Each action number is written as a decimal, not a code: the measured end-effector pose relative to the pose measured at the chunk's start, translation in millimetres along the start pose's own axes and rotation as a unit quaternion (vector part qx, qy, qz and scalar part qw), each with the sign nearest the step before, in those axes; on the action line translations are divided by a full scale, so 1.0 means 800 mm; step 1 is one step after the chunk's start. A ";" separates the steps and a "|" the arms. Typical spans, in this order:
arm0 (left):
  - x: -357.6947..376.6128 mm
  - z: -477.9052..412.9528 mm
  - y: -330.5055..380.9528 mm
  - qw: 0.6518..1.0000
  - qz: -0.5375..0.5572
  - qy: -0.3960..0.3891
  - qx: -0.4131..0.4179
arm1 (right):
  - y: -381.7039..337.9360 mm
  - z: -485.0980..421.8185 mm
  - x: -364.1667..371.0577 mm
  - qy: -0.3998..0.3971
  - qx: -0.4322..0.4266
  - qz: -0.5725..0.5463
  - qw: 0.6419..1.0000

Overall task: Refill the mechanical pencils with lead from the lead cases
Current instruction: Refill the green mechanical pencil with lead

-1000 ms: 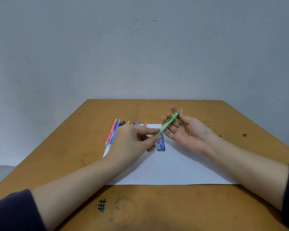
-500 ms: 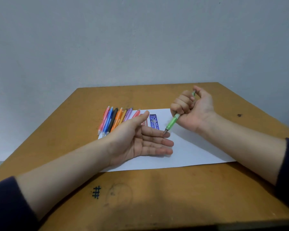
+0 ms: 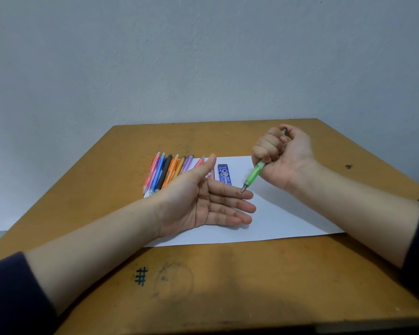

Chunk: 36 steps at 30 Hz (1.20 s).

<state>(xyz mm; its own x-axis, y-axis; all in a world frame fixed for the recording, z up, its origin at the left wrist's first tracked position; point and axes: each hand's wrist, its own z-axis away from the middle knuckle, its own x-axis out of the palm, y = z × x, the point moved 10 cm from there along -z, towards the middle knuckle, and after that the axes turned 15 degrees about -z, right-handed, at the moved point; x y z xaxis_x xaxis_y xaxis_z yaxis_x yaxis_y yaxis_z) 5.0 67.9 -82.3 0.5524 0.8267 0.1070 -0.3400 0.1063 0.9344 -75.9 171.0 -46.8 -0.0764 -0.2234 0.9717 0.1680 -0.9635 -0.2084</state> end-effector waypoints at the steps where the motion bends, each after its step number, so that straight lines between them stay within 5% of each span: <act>1: 0.000 0.000 0.000 1.000 -0.001 0.000 0.000 | 0.000 0.000 -0.001 0.002 0.000 0.000 1.000; 23: -0.001 0.000 -0.002 1.000 0.002 -0.007 -0.010 | -0.001 -0.005 -0.004 0.002 0.006 -0.012 1.000; 36: -0.009 0.001 0.000 0.999 0.011 0.035 0.002 | 0.033 0.000 0.009 -0.053 0.090 0.011 0.994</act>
<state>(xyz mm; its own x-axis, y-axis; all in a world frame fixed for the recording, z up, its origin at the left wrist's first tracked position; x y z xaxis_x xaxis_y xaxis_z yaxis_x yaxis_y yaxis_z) 1.2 61.3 -83.1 0.4905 0.8653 0.1031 -0.3488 0.0865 0.9332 -71.7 143.8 -45.0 0.0312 -0.2188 0.9753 0.3424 -0.9144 -0.2161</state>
